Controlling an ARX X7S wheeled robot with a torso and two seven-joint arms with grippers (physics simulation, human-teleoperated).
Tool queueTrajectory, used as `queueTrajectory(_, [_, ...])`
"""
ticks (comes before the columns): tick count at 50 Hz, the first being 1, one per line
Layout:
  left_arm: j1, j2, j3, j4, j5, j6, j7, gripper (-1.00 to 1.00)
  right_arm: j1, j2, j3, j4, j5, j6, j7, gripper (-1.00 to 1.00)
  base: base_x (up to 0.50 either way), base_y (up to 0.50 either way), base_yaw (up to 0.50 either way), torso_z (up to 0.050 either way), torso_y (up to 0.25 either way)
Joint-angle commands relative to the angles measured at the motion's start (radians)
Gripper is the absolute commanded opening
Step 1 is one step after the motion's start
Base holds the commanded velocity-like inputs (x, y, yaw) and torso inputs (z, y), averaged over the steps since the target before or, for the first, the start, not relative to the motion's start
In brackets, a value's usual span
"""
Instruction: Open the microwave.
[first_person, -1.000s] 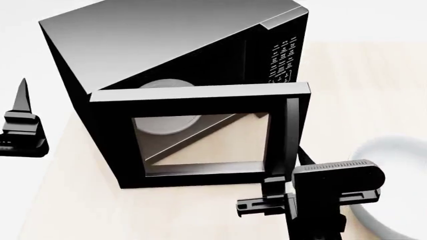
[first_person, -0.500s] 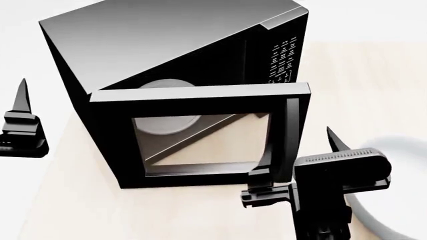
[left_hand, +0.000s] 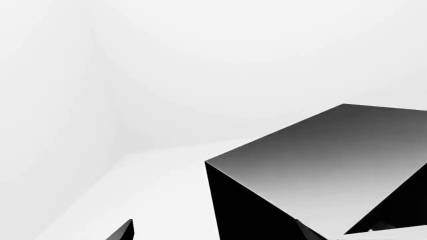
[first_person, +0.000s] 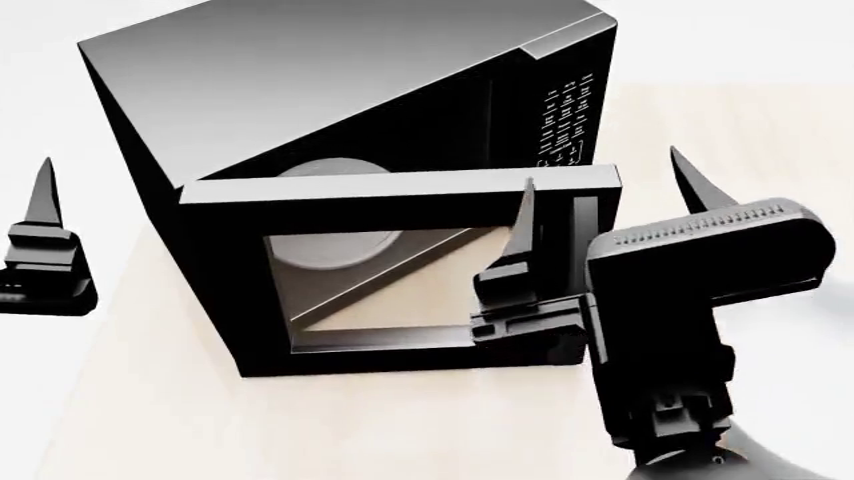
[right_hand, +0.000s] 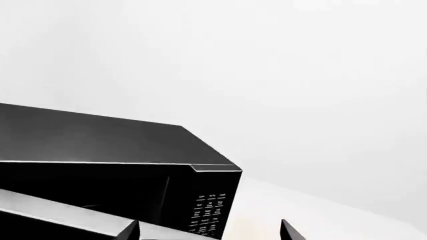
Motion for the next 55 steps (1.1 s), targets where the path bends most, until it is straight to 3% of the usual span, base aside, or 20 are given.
queueTrajectory(1, [0.001,-0.001,0.001,-0.004,-0.004,0.005,-0.004,1.0,0.123,0.027,0.007,-0.137,0.042,0.169,-0.003,1.0,0.0,0.0,0.0,0.0,0.0])
queueTrajectory(8, [-0.005,-0.001,0.0,-0.001,-0.008,-0.003,-0.007,1.0,0.215,0.011,0.016,-0.127,0.086,0.231,-0.025,1.0,0.0,0.0,0.0,0.0,0.0])
queueTrajectory(31, [0.002,-0.007,0.0,-0.006,-0.016,0.009,-0.013,1.0,0.641,-0.157,0.085,0.253,0.27,0.705,-0.023,1.0,0.0,0.0,0.0,0.0,0.0])
queueTrajectory(55, [0.004,-0.01,0.003,-0.011,-0.024,0.016,-0.021,1.0,0.88,-0.256,0.097,0.669,0.289,0.899,-0.013,1.0,0.0,0.0,0.0,0.0,0.0])
